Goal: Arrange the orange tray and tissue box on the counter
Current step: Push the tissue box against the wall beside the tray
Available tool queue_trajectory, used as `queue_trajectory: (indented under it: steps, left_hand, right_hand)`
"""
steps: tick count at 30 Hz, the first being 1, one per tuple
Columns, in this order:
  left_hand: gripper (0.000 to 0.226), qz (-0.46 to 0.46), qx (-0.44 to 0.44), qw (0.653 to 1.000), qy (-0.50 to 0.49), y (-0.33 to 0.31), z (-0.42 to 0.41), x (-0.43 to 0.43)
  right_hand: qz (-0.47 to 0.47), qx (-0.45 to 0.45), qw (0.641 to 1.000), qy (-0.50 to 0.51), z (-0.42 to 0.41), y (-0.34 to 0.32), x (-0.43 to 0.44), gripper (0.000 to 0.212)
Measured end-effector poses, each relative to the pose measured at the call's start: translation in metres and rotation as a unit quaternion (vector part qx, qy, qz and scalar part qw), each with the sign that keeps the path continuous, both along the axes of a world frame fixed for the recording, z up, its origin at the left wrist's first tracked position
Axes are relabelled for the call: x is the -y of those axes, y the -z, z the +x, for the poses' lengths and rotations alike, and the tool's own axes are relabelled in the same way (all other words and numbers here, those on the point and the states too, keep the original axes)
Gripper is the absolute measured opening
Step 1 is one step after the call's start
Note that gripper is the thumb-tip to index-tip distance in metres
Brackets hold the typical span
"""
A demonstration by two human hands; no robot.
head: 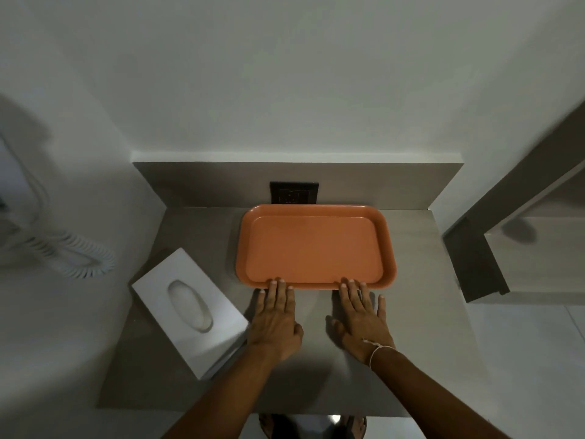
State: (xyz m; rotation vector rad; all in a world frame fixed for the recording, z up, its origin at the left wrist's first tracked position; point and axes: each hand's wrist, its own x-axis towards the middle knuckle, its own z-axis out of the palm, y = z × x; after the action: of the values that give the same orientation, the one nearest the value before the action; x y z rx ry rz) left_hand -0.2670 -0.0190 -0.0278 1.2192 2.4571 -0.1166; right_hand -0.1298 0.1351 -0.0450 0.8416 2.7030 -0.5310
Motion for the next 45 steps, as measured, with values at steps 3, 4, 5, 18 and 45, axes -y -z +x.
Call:
queue_trajectory:
  steps: [3, 4, 5, 18, 45]
  left_hand:
    - [0.083, 0.063, -0.025, 0.997, -0.032, -0.015, -0.005, 0.014]
    - [0.083, 0.088, -0.029, 0.994, -0.053, -0.020, -0.007, 0.023]
    - [0.082, 0.110, -0.034, 0.990, -0.081, -0.025, -0.011, 0.037]
    - [0.075, 0.094, -0.044, 0.936, -0.337, -0.020, -0.045, 0.169]
    - [0.072, 0.230, 0.073, 0.913, -0.330, -0.024, -0.124, 0.173]
  right_hand:
    - [-0.010, -0.057, 0.998, -0.011, -0.010, -0.014, 0.004, 0.075]
    - [-0.020, -0.086, 0.996, -0.015, -0.015, -0.020, 0.007, 0.073]
    - [-0.036, -0.114, 0.993, -0.023, -0.023, -0.026, 0.012, 0.071]
    - [-0.038, -0.089, 0.934, -0.343, -0.164, -0.040, 0.129, 0.060]
    - [-0.218, -0.207, 0.947, -0.117, -0.207, -0.024, 0.166, 0.063]
